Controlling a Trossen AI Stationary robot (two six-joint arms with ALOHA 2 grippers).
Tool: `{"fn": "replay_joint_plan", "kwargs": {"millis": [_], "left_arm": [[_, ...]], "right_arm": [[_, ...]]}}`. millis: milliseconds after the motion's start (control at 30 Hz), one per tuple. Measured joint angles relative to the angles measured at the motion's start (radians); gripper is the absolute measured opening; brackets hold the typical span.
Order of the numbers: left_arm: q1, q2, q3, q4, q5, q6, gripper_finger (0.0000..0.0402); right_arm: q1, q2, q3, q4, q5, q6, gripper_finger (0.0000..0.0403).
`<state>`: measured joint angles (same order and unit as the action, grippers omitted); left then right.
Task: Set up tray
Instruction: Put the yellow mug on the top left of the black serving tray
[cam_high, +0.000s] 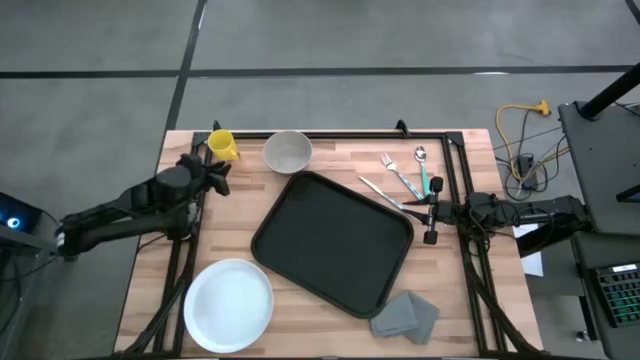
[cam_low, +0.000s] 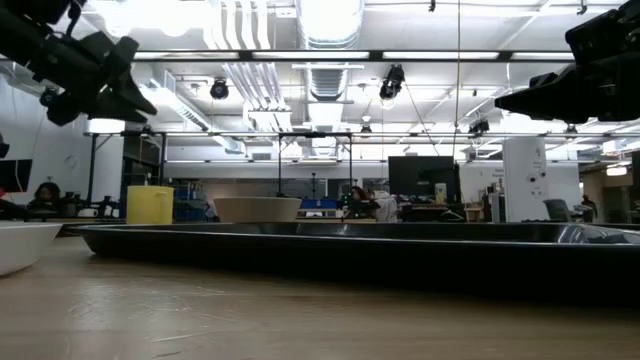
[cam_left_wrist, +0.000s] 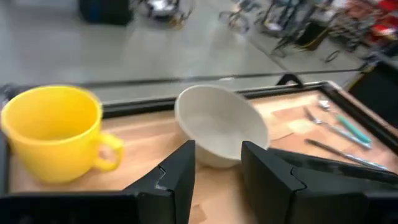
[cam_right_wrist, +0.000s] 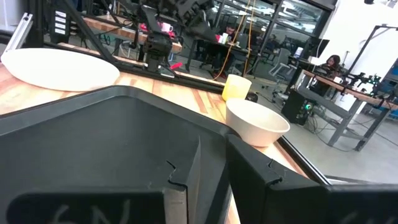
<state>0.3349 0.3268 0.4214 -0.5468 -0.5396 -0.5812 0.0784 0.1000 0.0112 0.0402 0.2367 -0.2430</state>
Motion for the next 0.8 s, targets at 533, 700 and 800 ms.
{"fn": "replay_joint_plan", "kwargs": {"millis": [533,700,800], "left_arm": [[0.366,0.313,0.123,-0.100,0.221,0.081,0.0116],[0.430,0.448,0.179,-0.105,0.237,0.100,0.0116],[0.482,0.533,0.228,-0.107,0.290,0.116,0.0116]], "right_arm": [[0.000,0.000,0.000,0.000,0.000,0.004,0.0068],[0.000,0.000,0.000,0.000,0.000,0.003,0.0068],[0.000,0.000,0.000,0.000,0.000,0.002,0.0068]]}}
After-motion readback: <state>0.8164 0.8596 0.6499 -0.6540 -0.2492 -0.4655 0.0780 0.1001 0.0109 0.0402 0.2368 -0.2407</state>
